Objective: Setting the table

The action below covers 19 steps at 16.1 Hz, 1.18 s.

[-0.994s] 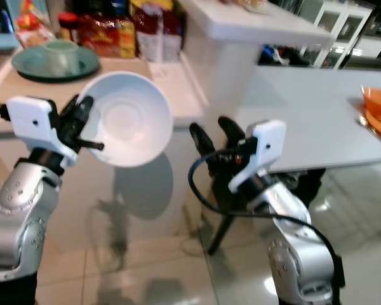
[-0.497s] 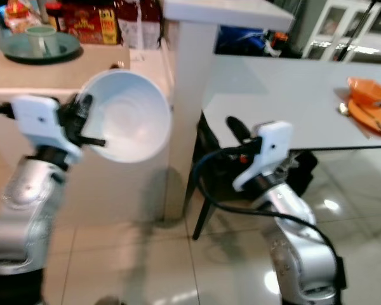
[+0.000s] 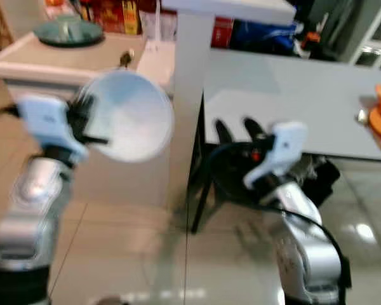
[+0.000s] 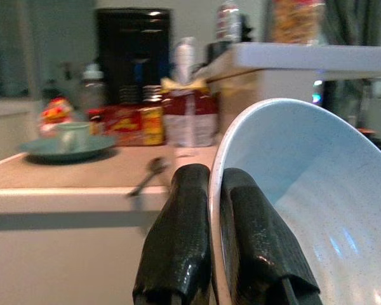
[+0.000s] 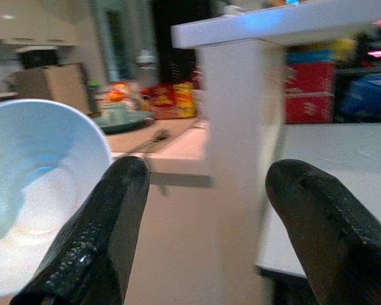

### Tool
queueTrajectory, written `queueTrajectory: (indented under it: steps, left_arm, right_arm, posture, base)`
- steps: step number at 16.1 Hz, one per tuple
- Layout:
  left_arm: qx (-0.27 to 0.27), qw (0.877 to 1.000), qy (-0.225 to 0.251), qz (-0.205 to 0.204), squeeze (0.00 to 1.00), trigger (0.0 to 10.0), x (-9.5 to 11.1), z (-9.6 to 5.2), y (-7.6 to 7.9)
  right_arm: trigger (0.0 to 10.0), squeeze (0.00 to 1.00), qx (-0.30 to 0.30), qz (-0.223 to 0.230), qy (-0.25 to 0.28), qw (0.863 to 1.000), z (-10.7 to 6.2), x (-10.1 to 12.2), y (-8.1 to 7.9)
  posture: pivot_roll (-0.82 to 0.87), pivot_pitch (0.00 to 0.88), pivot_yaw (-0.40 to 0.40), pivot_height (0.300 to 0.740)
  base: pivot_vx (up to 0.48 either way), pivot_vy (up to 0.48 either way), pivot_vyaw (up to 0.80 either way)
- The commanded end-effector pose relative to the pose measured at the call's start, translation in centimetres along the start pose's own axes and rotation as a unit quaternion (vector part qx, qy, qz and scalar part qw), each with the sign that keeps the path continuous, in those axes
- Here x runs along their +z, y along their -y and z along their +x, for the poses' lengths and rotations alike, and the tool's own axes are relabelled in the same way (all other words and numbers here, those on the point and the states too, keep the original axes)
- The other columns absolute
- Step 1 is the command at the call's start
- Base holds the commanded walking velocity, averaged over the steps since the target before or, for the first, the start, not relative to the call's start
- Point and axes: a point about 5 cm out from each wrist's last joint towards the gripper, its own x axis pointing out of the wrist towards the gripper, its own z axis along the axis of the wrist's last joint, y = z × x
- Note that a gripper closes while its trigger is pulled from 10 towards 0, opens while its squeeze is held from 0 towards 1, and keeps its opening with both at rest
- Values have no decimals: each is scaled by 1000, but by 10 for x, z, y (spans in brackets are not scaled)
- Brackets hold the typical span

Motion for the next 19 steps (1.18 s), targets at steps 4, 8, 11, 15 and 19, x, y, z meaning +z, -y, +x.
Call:
queueTrajectory:
  steps: [4, 8, 11, 15, 19]
  left_arm:
    - [-1, 1000, 26, 9, 0, 10000, 10, 4, 3]
    - [2, 1000, 26, 9, 0, 10000, 10, 5, 4]
    - [-2, 1000, 22, 9, 0, 10000, 7, 6, 9]
    - [-21, 997, -45, 55, 0, 10000, -13, 10, 18]
    - [-64, 998, -23, 17, 0, 10000, -12, 12, 24]
  right_arm:
    - [10000, 0, -14, -9, -5, 1000, 3, -1, 1]
    - [10000, 0, -30, -18, -15, 999, 4, -4, 3]
    - [10000, 0, -67, -54, -42, 995, 6, -11, 11]
    - [10000, 0, -128, -71, -38, 988, 8, -10, 23]
    - [10000, 0, -143, -63, -27, 987, 7, -8, 18]
  posture:
    - [68, 0, -58, 740]
    - [71, 0, -60, 740]
    - [59, 9, -57, 740]
    - [47, 18, -52, 740]
    - [27, 27, -22, 740]
  base:
    - [0, -402, 0]
    - [0, -403, 0]
    - [0, -401, 0]
    - [0, -193, 0]
    - [0, 0, 0]
